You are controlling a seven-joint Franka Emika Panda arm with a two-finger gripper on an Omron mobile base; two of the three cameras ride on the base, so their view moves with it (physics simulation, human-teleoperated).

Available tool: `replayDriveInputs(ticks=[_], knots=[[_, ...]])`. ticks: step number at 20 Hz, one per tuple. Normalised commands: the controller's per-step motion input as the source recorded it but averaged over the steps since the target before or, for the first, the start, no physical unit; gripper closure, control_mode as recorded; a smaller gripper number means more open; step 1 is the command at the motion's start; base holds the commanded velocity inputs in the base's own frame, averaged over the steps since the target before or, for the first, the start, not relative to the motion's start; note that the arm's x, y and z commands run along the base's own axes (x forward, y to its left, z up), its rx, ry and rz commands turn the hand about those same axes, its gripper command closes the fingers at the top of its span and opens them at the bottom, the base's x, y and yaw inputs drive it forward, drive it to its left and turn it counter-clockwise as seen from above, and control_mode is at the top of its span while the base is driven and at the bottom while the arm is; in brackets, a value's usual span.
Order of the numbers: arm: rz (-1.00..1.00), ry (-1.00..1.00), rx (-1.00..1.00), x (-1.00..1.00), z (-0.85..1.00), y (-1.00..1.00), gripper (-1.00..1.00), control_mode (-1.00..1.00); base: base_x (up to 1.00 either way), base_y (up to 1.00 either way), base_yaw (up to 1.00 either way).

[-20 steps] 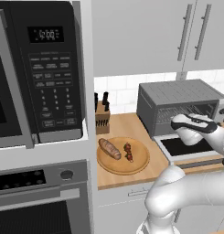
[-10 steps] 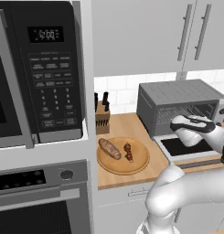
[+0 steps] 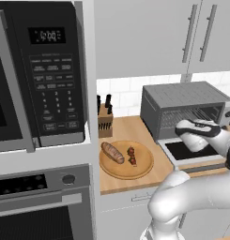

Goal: Pick up the kebab skewer and baguette bread, and place them inside the toaster oven. Close the toaster oven door and start by setting the timer.

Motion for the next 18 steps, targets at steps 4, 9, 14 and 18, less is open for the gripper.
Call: replayDriveInputs(ticks=[4,9,14,18], knots=[[0.00,0.00,-0.02,-0.60,-0.70,0.01,-1.00,-1.00,0.00,0.00,0.00],[0.00,0.05,0.00,-0.81,-0.67,0.01,-1.00,-1.00,0.00,0.00,0.00],[0.00,0.20,0.00,-0.91,-0.52,0.00,-1.00,-1.00,0.00,0.00,0.00],[0.00,0.28,0.00,-0.79,-0.56,0.00,-1.00,-1.00,0.00,0.00,0.00]])
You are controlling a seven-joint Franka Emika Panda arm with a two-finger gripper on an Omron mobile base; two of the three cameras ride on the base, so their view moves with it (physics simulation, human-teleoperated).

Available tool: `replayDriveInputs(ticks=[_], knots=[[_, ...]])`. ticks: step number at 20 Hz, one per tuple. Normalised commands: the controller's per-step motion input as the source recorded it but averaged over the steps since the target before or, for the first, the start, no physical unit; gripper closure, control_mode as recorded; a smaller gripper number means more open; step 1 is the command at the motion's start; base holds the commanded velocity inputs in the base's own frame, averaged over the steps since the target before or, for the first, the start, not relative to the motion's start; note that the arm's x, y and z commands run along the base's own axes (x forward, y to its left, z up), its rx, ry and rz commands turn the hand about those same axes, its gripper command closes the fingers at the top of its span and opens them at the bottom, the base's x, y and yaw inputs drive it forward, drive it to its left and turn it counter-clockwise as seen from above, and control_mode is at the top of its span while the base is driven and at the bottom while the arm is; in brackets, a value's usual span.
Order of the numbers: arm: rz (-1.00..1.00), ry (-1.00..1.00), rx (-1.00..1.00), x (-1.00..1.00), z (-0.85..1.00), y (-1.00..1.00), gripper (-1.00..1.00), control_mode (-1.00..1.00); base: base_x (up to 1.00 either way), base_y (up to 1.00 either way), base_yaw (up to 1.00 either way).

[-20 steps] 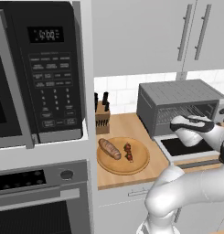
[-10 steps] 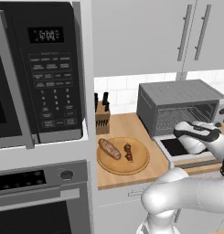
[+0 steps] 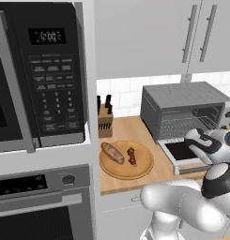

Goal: Pick up the kebab skewer and baguette bread, and place them inside the toaster oven. Close the toaster oven door and start by setting the timer.

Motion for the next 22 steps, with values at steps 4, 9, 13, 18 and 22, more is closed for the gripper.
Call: replayDriveInputs(ticks=[4,9,13,18,22], knots=[[0.00,0.28,0.00,-0.80,-0.66,0.01,-1.00,-1.00,0.00,0.00,0.00],[0.00,0.23,0.00,-0.82,-0.61,0.00,-1.00,-1.00,0.00,0.00,0.00],[0.00,0.06,0.00,-0.49,0.14,0.01,-1.00,-1.00,0.00,0.00,0.00],[0.00,-0.07,0.03,-0.22,0.64,0.31,-1.00,-1.00,0.00,0.00,0.00],[0.02,-0.06,0.05,-0.04,0.80,0.48,-1.00,-1.00,0.00,0.00,0.00]])
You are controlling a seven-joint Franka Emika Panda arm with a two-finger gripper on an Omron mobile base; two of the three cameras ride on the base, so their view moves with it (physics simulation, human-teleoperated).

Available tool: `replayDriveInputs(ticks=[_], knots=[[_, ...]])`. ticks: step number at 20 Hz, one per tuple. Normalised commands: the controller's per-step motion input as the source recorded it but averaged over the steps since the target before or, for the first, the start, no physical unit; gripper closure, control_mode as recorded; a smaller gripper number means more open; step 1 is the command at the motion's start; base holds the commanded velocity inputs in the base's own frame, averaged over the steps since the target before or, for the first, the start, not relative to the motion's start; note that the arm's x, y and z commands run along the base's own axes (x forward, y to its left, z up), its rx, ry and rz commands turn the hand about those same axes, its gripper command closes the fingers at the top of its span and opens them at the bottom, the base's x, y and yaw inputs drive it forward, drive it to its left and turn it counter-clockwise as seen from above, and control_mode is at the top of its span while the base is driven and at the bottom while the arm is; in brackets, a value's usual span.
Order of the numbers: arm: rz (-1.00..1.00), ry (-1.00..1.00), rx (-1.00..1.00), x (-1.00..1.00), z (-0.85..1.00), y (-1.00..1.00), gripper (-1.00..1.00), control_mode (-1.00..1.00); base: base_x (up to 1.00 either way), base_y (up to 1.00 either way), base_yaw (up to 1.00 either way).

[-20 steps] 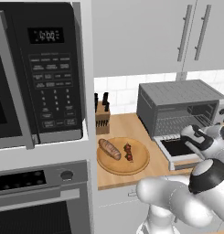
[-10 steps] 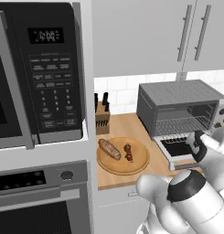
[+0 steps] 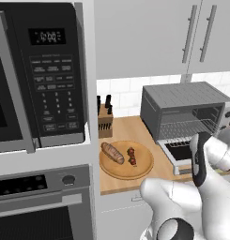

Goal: Pick up the kebab skewer and baguette bread, and place them inside the toaster oven. Close the toaster oven door and start by setting the timer.

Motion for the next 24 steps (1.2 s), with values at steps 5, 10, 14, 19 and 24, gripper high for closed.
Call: replayDriveInputs(ticks=[5,10,14,19,24], knots=[[0.10,0.01,0.02,-0.07,0.81,0.64,-1.00,-1.00,0.00,0.00,0.00],[0.11,0.03,0.00,0.00,0.71,0.71,-1.00,-1.00,0.00,0.00,0.00],[0.15,0.13,0.01,0.11,0.53,0.77,-1.00,-1.00,0.00,0.00,0.00],[0.14,0.26,0.01,0.00,0.27,0.93,-1.00,-1.00,0.00,0.00,0.00],[0.19,0.19,0.07,0.13,0.11,0.64,-1.00,-1.00,0.00,0.00,0.00]])
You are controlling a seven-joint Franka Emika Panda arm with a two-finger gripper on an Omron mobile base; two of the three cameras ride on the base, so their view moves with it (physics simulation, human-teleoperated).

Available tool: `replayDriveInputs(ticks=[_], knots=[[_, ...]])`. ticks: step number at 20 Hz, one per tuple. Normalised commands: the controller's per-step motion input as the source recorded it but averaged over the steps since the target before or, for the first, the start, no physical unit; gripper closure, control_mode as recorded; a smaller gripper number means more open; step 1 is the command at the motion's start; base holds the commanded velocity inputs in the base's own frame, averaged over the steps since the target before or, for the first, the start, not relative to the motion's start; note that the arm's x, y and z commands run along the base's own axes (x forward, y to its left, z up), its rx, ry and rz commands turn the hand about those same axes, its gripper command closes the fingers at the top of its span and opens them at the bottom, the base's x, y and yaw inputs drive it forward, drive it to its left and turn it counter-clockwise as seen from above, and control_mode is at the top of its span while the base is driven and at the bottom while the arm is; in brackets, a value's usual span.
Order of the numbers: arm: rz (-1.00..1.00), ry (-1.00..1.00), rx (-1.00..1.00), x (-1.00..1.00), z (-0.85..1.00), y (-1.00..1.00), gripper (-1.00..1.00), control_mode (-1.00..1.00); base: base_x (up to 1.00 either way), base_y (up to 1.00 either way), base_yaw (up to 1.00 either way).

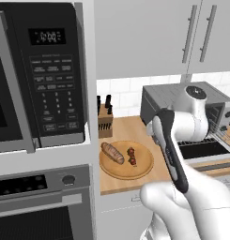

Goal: Pick up the kebab skewer and baguette bread, and place them inside the toaster oven. Close the toaster oven door and start by setting the timer.

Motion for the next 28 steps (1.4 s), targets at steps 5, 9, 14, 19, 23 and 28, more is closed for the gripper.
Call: replayDriveInputs(ticks=[5,9,14,19,23,28], knots=[[0.17,0.05,0.00,0.03,-0.26,0.69,-1.00,-1.00,0.00,0.00,0.00],[0.12,0.02,-0.01,0.00,-0.38,0.69,-1.00,-1.00,0.00,0.00,0.00],[0.11,0.07,0.00,-0.03,-0.19,0.41,-1.00,-1.00,0.00,0.00,0.00],[0.06,0.02,0.00,0.36,-0.16,0.17,-1.00,-1.00,0.00,0.00,0.00],[0.04,0.05,0.00,0.50,-0.26,0.10,-1.00,-1.00,0.00,0.00,0.00],[0.03,0.08,0.01,0.55,-0.26,0.05,-1.00,-1.00,0.00,0.00,0.00]])
